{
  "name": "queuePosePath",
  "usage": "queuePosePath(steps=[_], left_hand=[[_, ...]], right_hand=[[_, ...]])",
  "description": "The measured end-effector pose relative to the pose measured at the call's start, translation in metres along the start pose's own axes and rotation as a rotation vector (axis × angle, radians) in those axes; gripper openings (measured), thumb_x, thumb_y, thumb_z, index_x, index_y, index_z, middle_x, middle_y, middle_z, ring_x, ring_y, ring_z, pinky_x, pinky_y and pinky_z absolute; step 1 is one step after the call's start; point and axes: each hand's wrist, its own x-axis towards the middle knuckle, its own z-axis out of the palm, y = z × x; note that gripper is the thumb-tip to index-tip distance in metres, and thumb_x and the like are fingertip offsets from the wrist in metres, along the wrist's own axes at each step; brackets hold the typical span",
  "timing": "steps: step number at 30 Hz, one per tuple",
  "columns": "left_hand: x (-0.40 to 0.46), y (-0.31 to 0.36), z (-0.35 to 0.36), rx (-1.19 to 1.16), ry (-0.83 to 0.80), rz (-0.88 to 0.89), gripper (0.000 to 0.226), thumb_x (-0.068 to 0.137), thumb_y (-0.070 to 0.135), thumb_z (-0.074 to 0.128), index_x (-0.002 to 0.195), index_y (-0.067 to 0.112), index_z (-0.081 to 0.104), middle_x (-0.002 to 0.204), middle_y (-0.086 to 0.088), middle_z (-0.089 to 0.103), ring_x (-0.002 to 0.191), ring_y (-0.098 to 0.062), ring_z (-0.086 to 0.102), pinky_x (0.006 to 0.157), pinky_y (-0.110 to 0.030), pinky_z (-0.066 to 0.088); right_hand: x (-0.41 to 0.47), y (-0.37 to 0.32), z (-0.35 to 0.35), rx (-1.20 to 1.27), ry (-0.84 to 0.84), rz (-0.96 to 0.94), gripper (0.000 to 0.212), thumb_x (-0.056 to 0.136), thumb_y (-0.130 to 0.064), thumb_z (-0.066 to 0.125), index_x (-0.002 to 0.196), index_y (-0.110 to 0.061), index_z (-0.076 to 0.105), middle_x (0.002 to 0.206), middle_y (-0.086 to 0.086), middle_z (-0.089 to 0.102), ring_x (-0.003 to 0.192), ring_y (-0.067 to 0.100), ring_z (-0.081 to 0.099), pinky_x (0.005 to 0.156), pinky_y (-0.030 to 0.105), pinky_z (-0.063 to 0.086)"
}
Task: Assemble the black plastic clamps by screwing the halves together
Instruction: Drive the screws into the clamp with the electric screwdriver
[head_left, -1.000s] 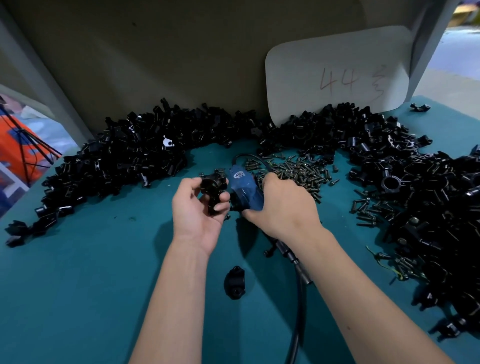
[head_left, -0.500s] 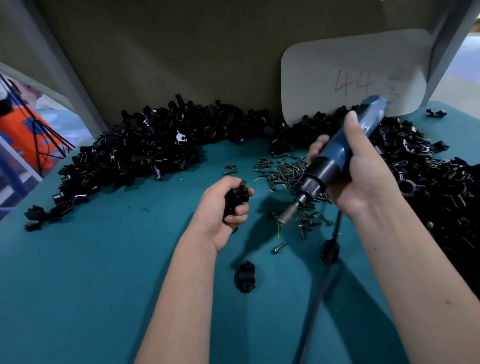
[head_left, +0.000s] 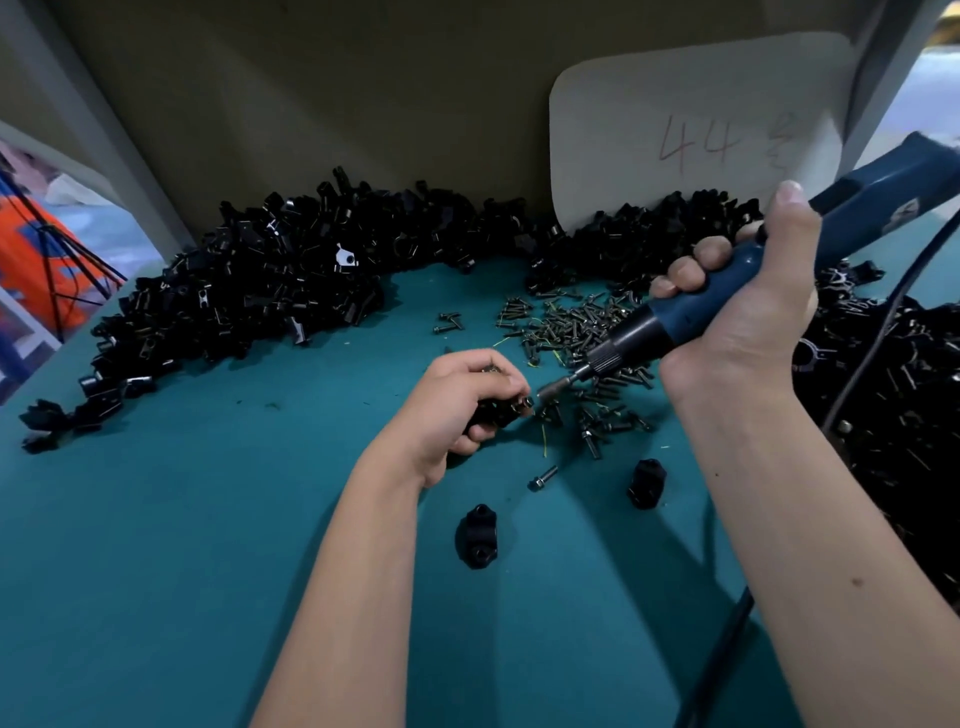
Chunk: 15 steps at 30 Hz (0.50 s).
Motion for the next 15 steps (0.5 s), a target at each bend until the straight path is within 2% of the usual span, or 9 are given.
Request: queuePosePath(steps=[5, 7, 12, 15], left_hand=[[-0.0007, -0.0006, 0.0029, 0.042, -0.031, -0.001, 0.025, 0.097, 0.004, 0.059, 0.076, 0.017, 0.066, 0.067, 0.002, 0.060, 0.047, -0.013, 0.032, 0.041, -0.015, 0.012], [-0.0010, -0.0008, 0.0028, 0.031, -0.036, 0.001, 0.024, 0.097, 0.004, 0.058, 0.077, 0.016, 0.065, 0.064, 0.004, 0.059, 0.047, -0.012, 0.031, 0.040, -0.015, 0.014], [-0.0019, -0.0004, 0.0025, 0.045, -0.068, -0.003, 0.025, 0.097, 0.007, 0.061, 0.077, 0.020, 0.067, 0.071, -0.001, 0.064, 0.046, -0.012, 0.032, 0.039, -0.014, 0.015], [-0.0027, -0.0006, 0.0015, 0.032, -0.093, -0.037, 0.025, 0.099, 0.011, 0.058, 0.079, 0.022, 0.069, 0.073, -0.010, 0.069, 0.044, -0.013, 0.037, 0.037, -0.013, 0.018]], right_hand=[[-0.0033, 0.0029, 0.0028, -0.062, -0.013, -0.013, 0.038, 0.098, -0.034, 0.065, 0.109, -0.012, 0.037, 0.066, 0.001, 0.048, 0.051, 0.015, 0.043, 0.052, 0.028, 0.041], [-0.0023, 0.0025, 0.0029, -0.070, -0.020, -0.016, 0.039, 0.097, -0.033, 0.066, 0.111, -0.012, 0.036, 0.066, 0.001, 0.048, 0.050, 0.016, 0.043, 0.052, 0.028, 0.040], [-0.0014, 0.0048, 0.0010, -0.075, -0.027, 0.002, 0.026, 0.098, -0.023, 0.063, 0.101, -0.012, 0.039, 0.064, 0.000, 0.047, 0.050, 0.015, 0.041, 0.051, 0.028, 0.039], [-0.0022, 0.0042, 0.0014, -0.047, -0.030, 0.010, 0.023, 0.097, -0.021, 0.060, 0.086, -0.015, 0.041, 0.063, -0.001, 0.044, 0.050, 0.015, 0.038, 0.051, 0.027, 0.038]])
